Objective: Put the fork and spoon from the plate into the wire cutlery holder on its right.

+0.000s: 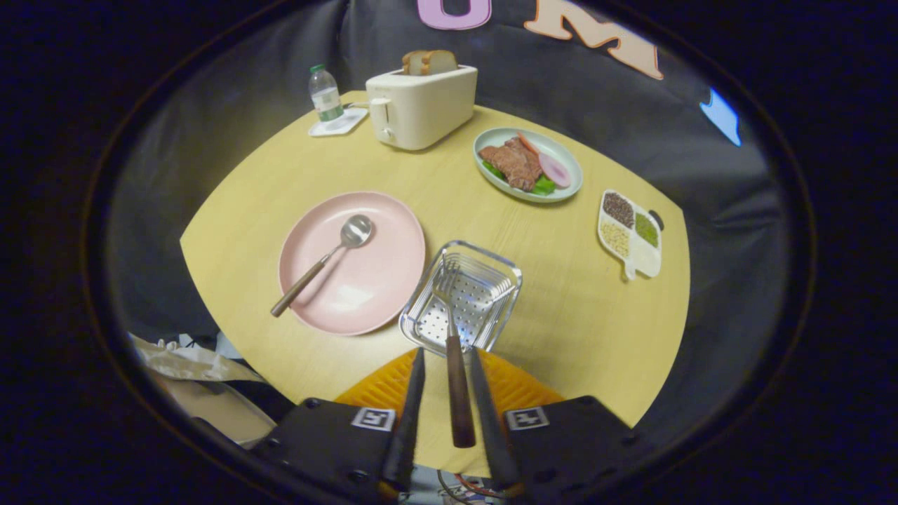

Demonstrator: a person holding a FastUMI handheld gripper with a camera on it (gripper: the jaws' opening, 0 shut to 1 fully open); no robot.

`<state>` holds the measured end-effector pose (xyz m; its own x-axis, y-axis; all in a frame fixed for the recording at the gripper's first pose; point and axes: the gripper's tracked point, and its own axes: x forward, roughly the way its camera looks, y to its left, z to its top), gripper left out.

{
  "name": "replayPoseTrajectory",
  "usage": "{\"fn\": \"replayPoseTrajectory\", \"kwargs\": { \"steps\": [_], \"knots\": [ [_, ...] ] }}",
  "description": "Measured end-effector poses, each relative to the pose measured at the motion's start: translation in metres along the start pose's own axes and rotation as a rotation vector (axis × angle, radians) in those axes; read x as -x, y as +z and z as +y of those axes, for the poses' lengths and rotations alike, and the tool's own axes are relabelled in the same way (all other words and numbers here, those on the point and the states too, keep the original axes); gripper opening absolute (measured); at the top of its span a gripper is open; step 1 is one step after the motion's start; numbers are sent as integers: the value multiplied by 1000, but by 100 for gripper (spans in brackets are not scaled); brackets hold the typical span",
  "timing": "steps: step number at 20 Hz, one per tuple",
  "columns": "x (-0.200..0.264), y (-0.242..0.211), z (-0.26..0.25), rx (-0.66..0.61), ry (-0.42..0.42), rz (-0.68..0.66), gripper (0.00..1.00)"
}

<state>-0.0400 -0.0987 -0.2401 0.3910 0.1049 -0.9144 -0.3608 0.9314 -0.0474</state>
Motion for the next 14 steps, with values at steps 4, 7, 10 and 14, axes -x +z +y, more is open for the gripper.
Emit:
{"fn": "replayPoseTrajectory", "kwargs": {
  "steps": [4,7,10,14],
  "knots": [
    [11,39,44,-12,-13,-220,68],
    [12,59,83,-56,-15,-344,87],
    [4,63,112,-103,-33,-401,100],
    [-21,56,136,-186,-63,-405,100]
  ]
}}
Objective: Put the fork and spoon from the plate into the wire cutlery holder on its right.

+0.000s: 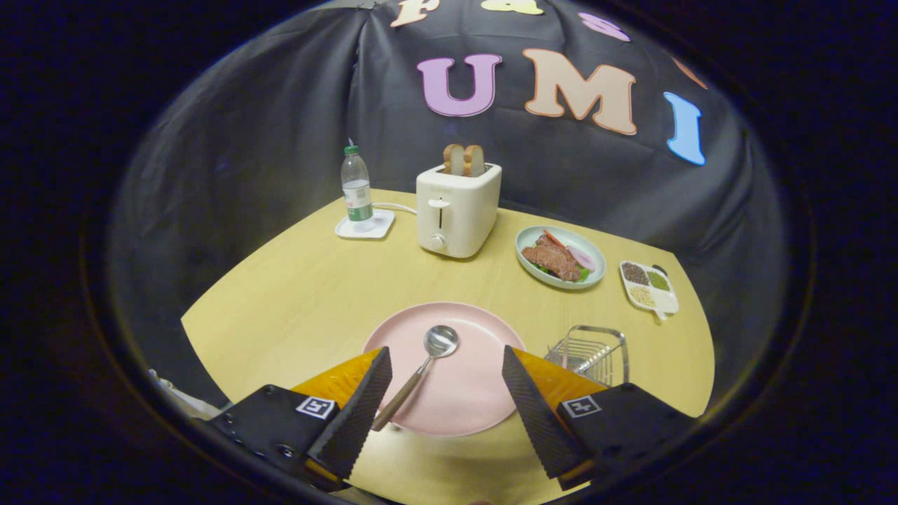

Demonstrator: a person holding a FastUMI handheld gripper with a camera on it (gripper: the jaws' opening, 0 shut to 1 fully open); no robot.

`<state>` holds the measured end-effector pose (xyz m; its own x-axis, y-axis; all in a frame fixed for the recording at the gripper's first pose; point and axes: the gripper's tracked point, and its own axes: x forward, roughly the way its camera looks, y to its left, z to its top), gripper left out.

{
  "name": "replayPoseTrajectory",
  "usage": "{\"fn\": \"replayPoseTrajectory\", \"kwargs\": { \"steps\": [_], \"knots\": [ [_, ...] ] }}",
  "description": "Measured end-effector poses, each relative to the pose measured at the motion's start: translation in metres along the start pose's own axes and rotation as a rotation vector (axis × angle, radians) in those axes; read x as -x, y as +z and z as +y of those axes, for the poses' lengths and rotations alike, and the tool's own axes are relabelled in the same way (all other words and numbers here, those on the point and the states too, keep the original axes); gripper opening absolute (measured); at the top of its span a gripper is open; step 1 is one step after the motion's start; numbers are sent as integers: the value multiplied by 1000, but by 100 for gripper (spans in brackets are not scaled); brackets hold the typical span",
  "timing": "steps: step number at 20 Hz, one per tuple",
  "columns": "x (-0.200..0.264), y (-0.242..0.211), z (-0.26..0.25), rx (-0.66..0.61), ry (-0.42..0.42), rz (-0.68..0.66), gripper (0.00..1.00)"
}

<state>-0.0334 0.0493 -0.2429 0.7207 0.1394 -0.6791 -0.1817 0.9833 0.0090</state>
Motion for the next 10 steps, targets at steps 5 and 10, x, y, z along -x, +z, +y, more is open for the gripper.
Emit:
{"fn": "replayPoseTrajectory", "kwargs": {
  "steps": [5,10],
  "knots": [
    [-21,-44,16,-48,-23,92,99],
    [-36,-71,20,-35,-38,166,97]
  ]
}}
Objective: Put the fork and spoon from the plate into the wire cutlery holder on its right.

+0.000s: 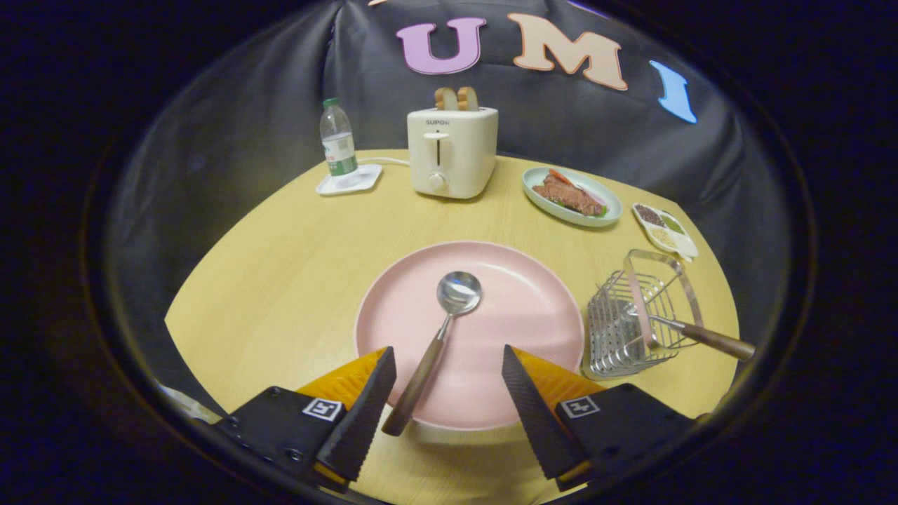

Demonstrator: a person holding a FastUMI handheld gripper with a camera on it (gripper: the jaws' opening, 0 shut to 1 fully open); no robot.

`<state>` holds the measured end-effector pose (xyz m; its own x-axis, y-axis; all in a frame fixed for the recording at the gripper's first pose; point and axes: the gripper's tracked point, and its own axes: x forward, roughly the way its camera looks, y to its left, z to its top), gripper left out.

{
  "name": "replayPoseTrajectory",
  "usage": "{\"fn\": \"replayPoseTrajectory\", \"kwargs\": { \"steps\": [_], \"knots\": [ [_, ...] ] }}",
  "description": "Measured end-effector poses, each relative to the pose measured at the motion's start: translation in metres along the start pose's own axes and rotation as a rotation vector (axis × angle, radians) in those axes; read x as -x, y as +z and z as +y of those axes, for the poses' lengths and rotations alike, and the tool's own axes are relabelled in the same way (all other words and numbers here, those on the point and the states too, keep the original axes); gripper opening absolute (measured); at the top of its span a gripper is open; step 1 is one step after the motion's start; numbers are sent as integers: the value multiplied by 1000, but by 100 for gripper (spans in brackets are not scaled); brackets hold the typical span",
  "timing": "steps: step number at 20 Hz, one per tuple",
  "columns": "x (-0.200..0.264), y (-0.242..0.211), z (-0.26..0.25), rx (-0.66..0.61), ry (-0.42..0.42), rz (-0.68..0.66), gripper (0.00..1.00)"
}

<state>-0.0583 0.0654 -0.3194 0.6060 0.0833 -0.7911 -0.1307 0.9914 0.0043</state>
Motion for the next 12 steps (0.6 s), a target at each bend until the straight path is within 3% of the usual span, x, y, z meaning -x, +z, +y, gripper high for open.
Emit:
{"fn": "replayPoseTrajectory", "kwargs": {
  "steps": [10,12],
  "knots": [
    [-9,-19,1,5,10,104,20],
    [-8,-16,-5,8,-3,98,15]
  ]
}}
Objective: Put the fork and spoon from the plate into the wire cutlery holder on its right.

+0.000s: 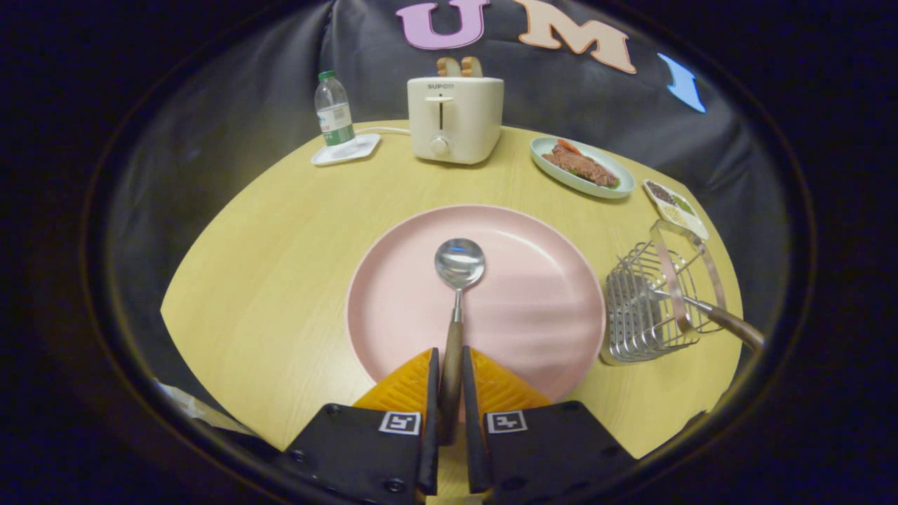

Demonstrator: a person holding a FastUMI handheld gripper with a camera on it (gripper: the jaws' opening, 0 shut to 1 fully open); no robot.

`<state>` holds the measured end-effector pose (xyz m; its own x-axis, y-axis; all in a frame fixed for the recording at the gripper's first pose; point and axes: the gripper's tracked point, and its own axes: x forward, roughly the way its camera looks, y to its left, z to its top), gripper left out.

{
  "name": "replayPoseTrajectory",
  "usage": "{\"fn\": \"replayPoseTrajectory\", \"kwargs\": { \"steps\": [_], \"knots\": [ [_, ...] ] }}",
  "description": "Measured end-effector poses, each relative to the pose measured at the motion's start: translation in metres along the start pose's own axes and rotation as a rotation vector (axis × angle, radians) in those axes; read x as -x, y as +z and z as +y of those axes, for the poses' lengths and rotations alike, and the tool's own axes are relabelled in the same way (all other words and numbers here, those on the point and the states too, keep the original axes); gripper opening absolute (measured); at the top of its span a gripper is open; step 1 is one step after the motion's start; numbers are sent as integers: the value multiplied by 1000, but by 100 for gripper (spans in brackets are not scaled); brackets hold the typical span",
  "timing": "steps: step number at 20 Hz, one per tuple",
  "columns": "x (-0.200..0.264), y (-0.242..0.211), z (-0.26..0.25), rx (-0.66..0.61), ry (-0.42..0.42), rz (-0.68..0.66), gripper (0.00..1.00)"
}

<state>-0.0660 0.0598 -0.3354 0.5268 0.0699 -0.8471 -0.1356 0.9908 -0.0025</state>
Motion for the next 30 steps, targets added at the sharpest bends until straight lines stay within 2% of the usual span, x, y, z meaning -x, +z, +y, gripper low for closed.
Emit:
{"fn": "replayPoseTrajectory", "kwargs": {
  "steps": [3,11,15,19,30],
  "knots": [
    [5,4,1,-5,12,-25,6],
    [33,24,-21,74,48,42,6],
    [56,35,-36,73,99,84,6],
    [77,46,-66,44,124,140,6],
    [117,60,-152,68,107,269,6]
  ]
}}
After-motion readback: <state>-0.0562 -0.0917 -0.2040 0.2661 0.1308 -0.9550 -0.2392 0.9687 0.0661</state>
